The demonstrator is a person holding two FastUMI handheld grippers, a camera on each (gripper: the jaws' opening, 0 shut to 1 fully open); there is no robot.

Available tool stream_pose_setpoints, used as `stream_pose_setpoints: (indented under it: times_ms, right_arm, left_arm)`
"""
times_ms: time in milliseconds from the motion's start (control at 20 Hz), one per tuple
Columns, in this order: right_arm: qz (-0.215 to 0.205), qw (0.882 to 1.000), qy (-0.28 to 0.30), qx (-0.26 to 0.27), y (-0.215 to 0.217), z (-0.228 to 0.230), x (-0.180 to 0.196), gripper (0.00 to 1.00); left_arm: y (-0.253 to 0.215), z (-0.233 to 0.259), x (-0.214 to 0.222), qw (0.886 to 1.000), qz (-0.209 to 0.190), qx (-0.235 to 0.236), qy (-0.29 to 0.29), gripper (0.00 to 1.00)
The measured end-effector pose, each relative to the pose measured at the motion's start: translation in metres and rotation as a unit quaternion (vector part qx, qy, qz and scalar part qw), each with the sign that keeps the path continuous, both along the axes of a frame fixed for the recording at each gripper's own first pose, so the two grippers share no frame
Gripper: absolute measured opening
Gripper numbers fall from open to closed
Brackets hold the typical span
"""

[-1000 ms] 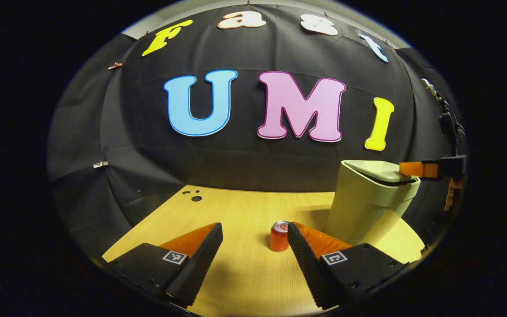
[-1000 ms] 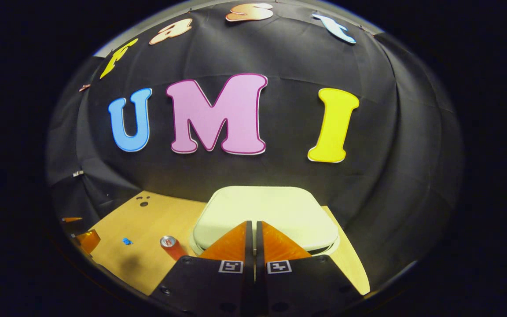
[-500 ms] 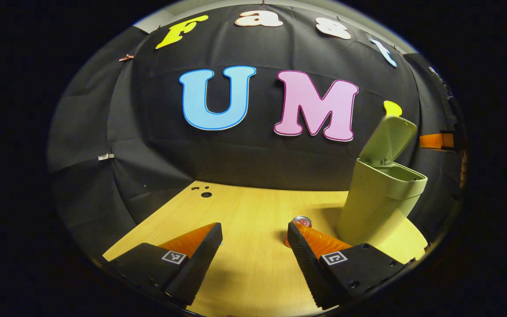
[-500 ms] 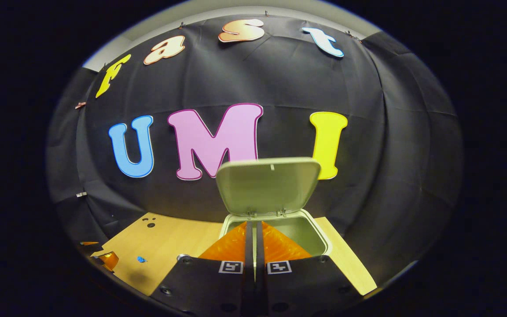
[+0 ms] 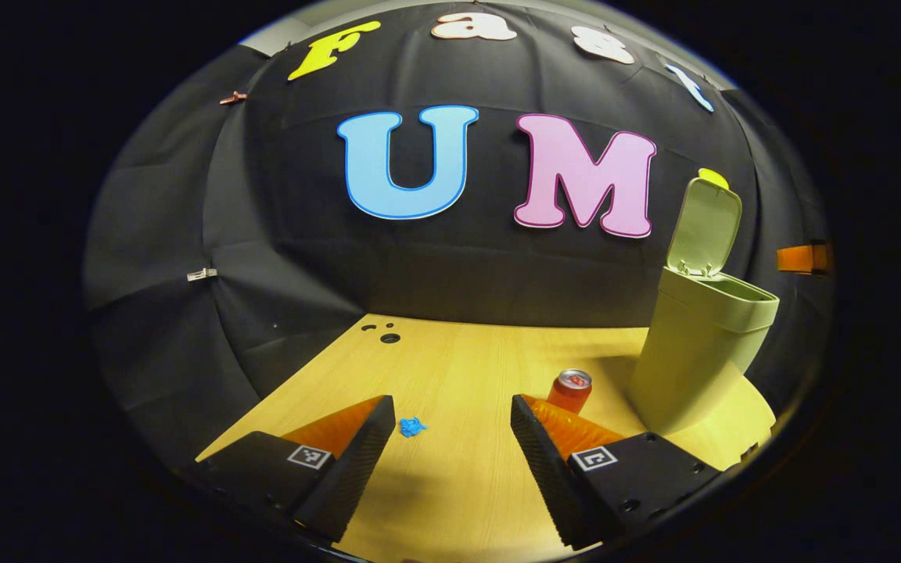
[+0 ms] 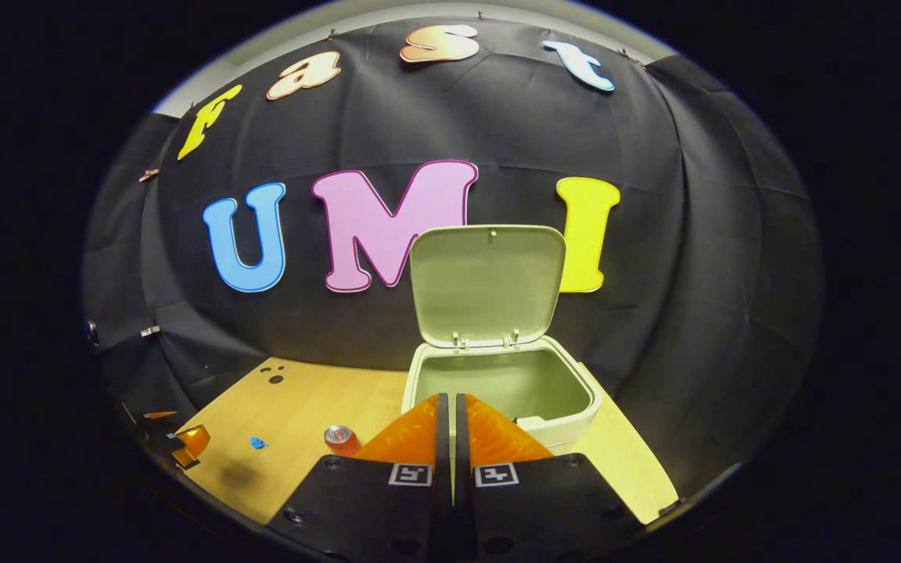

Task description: Press the lid of the desktop garbage bin to open it, pick up the crumpled paper on the desktop and throw it into the bin, then pick up the pop can on the desktop and drop it into the bin, and finally close the garbage bin lid.

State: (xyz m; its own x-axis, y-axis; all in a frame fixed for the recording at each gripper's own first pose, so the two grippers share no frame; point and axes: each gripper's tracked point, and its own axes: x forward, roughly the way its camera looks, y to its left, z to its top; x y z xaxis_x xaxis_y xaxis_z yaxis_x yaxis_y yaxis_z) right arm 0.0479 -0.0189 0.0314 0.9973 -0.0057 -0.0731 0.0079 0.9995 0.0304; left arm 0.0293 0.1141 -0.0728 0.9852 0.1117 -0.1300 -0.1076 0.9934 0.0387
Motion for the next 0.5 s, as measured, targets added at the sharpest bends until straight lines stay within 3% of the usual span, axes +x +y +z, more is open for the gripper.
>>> stream_pose_setpoints:
  times_ms: [500]
  right_arm:
    - [-0.003, 0.999, 0.035, -0.007, 0.014, -0.033, -0.005, 0.05]
  left_arm:
    - [0.037, -0.034, 0.027, 0.999, 0.016, -0.013, 0.027, 0.96]
